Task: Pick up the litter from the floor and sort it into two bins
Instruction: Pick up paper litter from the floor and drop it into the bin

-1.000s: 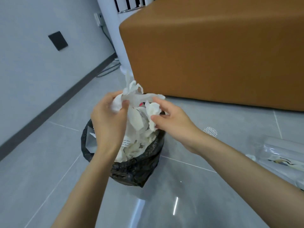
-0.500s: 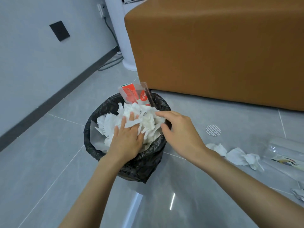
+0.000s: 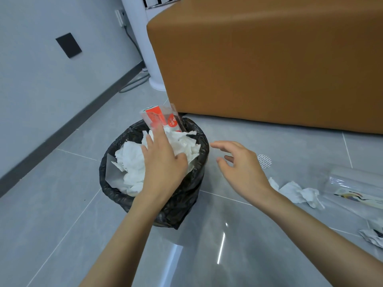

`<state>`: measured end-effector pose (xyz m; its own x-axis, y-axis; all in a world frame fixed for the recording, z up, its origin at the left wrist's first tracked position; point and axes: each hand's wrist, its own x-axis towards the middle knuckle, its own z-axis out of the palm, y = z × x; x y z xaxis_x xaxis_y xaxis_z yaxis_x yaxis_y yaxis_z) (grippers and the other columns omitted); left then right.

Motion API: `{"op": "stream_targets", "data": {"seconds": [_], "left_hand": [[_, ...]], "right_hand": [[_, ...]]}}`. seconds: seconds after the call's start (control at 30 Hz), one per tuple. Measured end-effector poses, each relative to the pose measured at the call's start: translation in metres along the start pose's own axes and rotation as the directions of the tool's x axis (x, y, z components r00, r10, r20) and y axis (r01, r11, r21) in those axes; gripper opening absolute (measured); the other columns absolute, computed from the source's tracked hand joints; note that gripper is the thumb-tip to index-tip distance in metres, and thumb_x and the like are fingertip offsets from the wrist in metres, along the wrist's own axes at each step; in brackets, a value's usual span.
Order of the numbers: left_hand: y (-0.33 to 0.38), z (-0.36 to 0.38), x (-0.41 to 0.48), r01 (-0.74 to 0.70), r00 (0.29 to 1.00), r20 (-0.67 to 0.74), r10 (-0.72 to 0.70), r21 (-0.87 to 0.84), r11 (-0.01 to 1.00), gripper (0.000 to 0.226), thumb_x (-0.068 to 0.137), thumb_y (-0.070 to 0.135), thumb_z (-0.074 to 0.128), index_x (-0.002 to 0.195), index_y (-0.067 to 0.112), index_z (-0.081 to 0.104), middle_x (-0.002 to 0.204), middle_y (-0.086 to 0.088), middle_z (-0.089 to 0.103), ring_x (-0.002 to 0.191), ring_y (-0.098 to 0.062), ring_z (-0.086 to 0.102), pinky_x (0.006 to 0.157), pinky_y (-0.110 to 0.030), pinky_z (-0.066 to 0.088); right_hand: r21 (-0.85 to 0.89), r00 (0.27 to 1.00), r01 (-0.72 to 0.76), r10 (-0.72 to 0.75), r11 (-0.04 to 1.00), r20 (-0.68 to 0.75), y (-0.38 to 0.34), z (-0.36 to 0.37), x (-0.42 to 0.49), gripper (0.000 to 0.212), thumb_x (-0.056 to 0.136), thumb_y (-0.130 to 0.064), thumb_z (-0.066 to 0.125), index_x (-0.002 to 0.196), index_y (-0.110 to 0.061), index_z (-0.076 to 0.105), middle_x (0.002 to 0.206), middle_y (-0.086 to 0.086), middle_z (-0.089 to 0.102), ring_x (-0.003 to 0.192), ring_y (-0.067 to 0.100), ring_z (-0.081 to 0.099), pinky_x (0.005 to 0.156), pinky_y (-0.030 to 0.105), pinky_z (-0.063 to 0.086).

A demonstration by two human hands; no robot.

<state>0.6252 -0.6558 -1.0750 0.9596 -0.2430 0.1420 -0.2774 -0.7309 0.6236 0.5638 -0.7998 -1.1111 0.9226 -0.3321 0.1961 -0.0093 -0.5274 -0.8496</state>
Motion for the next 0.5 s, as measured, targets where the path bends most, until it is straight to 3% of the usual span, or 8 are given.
{"op": "stream_targets", "data": {"seconds": [0.13, 0.2, 0.33, 0.4, 0.5], "left_hand": [[0.023, -0.001, 0.003, -0.143, 0.986, -0.069, 0.149, 0.083, 0.986, 0.075, 0.075, 0.002, 0.044, 0.145, 0.01, 0.019, 0.156, -0.008, 0.013, 0.146, -0.023, -0.004, 0.117, -0.043, -0.009], [0.033, 0.003, 0.003, -0.18, 0.98, -0.07, 0.186, 0.083, 0.98, 0.069, 0.079, 0.006, 0.046, 0.143, 0.009, 0.024, 0.152, -0.011, 0.023, 0.144, -0.027, 0.007, 0.119, -0.038, -0.006], [0.052, 0.024, -0.003, -0.217, 0.975, 0.038, 0.217, -0.011, 0.976, 0.071, 0.088, 0.012, 0.047, 0.15, 0.017, 0.012, 0.149, -0.002, 0.033, 0.132, -0.02, 0.036, 0.111, -0.03, 0.026], [0.057, 0.039, -0.005, -0.25, 0.963, 0.1, 0.249, -0.004, 0.968, 0.07, 0.09, 0.014, 0.046, 0.151, 0.018, 0.011, 0.149, 0.0, 0.034, 0.133, -0.017, 0.035, 0.104, -0.023, 0.026], [0.061, 0.063, -0.008, -0.29, 0.943, 0.169, 0.286, 0.0, 0.957, 0.064, 0.092, 0.013, 0.044, 0.15, 0.018, 0.015, 0.149, 0.001, 0.033, 0.134, -0.014, 0.033, 0.098, -0.018, 0.027]], "right_hand": [[0.035, 0.993, -0.1, 0.102, 0.994, -0.059, 0.015, -0.015, -0.004, 0.037, 0.089, -0.001, 0.052, 0.116, -0.023, 0.064, 0.12, -0.007, 0.059, 0.105, 0.005, 0.053, 0.091, 0.02, 0.045], [0.038, 0.985, -0.149, 0.152, 0.988, -0.079, 0.024, -0.023, -0.005, 0.036, 0.089, -0.003, 0.052, 0.116, -0.024, 0.064, 0.121, -0.007, 0.059, 0.103, 0.005, 0.054, 0.084, 0.015, 0.042], [-0.053, 0.97, -0.225, 0.219, 0.973, -0.103, 0.055, -0.041, -0.012, 0.034, 0.09, -0.006, 0.053, 0.119, -0.022, 0.061, 0.124, -0.007, 0.059, 0.096, 0.008, 0.053, 0.073, 0.01, 0.032], [-0.085, 0.963, -0.261, 0.252, 0.962, -0.099, 0.073, -0.048, -0.018, 0.035, 0.089, -0.006, 0.054, 0.12, -0.02, 0.061, 0.126, -0.003, 0.06, 0.097, 0.011, 0.054, 0.075, 0.011, 0.031], [-0.146, 0.934, -0.355, 0.345, 0.923, -0.091, 0.103, -0.059, -0.027, 0.038, 0.088, -0.006, 0.055, 0.124, -0.018, 0.058, 0.131, 0.002, 0.056, 0.112, 0.021, 0.055, 0.089, 0.021, 0.037]]}}
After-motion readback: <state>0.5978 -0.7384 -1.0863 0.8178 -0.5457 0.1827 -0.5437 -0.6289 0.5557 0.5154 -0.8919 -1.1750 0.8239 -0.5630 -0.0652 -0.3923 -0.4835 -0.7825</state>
